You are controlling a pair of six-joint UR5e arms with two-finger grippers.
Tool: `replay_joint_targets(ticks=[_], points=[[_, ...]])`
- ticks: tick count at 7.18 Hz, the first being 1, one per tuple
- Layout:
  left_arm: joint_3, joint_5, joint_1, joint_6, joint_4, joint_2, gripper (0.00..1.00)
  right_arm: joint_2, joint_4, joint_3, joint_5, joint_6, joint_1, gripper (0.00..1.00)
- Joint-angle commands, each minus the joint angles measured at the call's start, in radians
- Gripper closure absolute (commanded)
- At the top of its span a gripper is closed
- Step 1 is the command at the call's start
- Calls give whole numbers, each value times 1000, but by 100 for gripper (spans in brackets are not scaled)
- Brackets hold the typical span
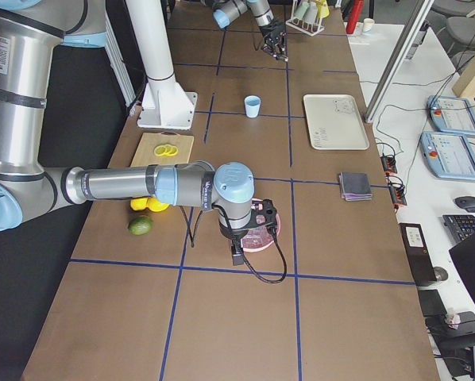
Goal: Mash ice and strawberries in cup
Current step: 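Lay the muddler down on the table and withdraw the left gripper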
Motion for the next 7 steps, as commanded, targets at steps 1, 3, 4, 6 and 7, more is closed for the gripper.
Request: replay_joint_targets(ticks=[1, 3, 4, 6, 7], points=[[0, -49, -103, 1, 111, 96, 100, 0, 0, 2, 2, 2, 0, 1], [11, -171, -244, 1, 115, 202, 100, -9, 0, 4, 2, -1, 0, 1], [29, -269, -346, 3, 115, 261, 98, -10, 0, 4, 2, 0, 0, 1], [87, -333, -432, 7, 98, 363, 98, -11, 0, 5, 2, 0, 0, 1], [92, -357, -447, -8, 81, 384, 98, -11, 0, 5, 2, 0, 0, 1]])
